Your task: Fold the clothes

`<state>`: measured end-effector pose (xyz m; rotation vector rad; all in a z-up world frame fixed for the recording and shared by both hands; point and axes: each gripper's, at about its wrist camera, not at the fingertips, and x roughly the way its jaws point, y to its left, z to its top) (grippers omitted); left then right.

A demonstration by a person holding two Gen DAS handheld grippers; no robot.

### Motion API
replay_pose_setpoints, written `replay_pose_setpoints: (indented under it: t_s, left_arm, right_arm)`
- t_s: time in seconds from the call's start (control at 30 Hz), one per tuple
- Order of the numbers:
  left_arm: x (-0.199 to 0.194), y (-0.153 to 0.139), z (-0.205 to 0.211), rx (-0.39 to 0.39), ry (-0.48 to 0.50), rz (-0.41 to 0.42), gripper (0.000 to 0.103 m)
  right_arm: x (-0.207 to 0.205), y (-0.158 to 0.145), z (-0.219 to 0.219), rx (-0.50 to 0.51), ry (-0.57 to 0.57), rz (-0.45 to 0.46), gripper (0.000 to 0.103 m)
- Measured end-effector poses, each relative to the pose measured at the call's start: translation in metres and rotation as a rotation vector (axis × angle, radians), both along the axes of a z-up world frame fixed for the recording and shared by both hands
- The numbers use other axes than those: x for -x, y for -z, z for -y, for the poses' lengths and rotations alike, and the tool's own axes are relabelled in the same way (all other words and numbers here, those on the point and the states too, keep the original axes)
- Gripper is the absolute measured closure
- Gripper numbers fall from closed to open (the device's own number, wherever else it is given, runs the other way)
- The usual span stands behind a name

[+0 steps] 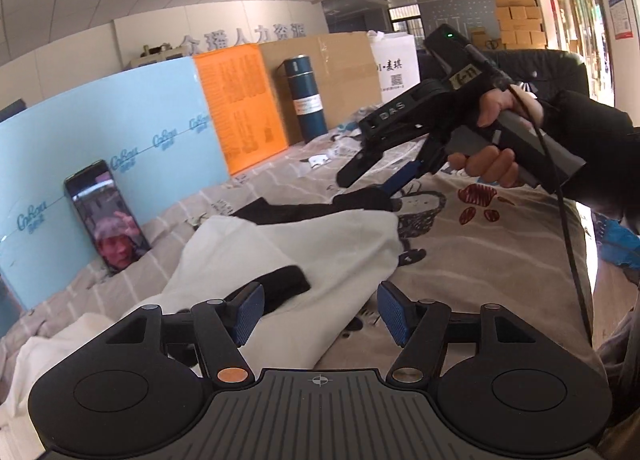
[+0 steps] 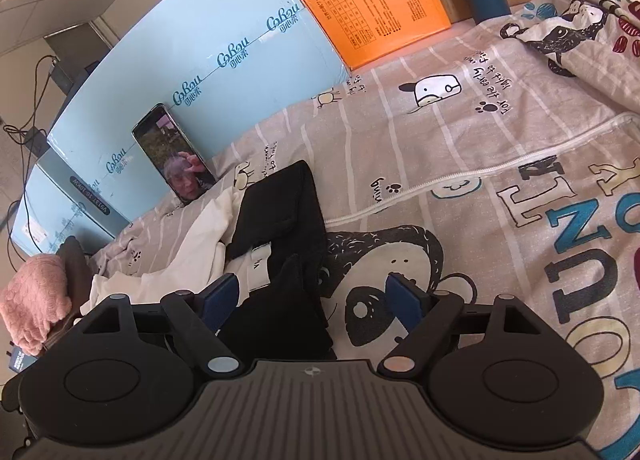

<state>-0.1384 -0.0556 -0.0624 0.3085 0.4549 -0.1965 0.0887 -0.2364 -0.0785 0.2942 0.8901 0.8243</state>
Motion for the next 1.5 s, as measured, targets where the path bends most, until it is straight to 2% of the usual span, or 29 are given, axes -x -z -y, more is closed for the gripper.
replay_pose_setpoints:
  t_s: [0.1,0.2,0.33,0.43,0.53,0.57,0.6,0.63,0.7,0.77,0.8,1.03,1.2,1.33,1.37,1.43,1.5]
  left_arm:
    - [-0.032,0.007,0.03,-0.02,0.056,-0.004,0.032]
    - [-0.055,0.016,0.038,-0.069,0.019,-0.014,0.032]
    - [-0.085,0.027,0.05,-0.133,-0.03,-0.028,0.032]
    - [-0.106,0.034,0.056,-0.169,-0.064,-0.04,0.032]
    - [-0.109,0.032,0.047,-0.121,-0.07,-0.054,0.042]
    - [-0.11,0.031,0.044,-0.106,-0.071,-0.059,0.055]
    - [-0.11,0.031,0.041,-0.091,-0.071,-0.063,0.068]
    - [-0.111,0.031,0.038,-0.076,-0.072,-0.067,0.071]
    - [-0.109,0.028,0.032,-0.046,-0.068,-0.066,0.081]
    - [-0.102,0.024,0.028,-0.014,-0.068,-0.049,0.084]
    - [-0.098,0.02,0.026,0.003,-0.066,-0.036,0.084]
    - [-0.072,-0.011,0.03,0.048,0.049,0.068,0.085]
    - [-0.077,-0.009,0.045,0.06,0.151,0.049,0.085]
    - [-0.093,0.007,0.055,0.061,0.204,-0.017,0.084]
    - [-0.096,0.013,0.056,0.054,0.202,-0.043,0.079]
    - [-0.091,0.019,0.057,0.045,0.202,-0.072,0.074]
    - [-0.08,0.016,0.054,0.042,0.207,-0.068,0.063]
  right_arm:
    - [-0.022,-0.001,-0.02,-0.025,-0.034,-0.002,0.024]
    - [-0.05,-0.003,-0.049,-0.03,-0.062,-0.003,0.023]
    - [-0.088,0.006,-0.089,0.037,-0.108,-0.004,0.023]
    - [-0.096,0.01,-0.104,0.04,-0.148,0.005,0.023]
    - [-0.099,0.012,-0.117,0.032,-0.197,0.017,0.024]
    - [-0.1,0.013,-0.121,0.03,-0.214,0.021,0.026]
    - [-0.102,0.014,-0.125,0.027,-0.23,0.025,0.033]
    - [-0.103,0.014,-0.129,0.024,-0.247,0.029,0.039]
    - [-0.101,0.013,-0.13,0.028,-0.271,0.034,0.073]
    - [-0.095,0.005,-0.122,0.027,-0.258,0.076,0.086]
    - [-0.092,0.002,-0.118,0.026,-0.251,0.097,0.09]
    - [-0.062,-0.036,-0.083,0.039,-0.177,0.268,0.093]
    - [-0.048,-0.051,-0.044,0.105,-0.075,0.338,0.093]
    - [-0.057,-0.033,-0.016,0.162,0.003,0.278,0.093]
    - [-0.061,-0.026,-0.013,0.165,0.009,0.252,0.092]
    - [-0.07,-0.009,-0.009,0.169,0.012,0.198,0.088]
    - [-0.073,0.003,-0.007,0.187,0.037,0.177,0.075]
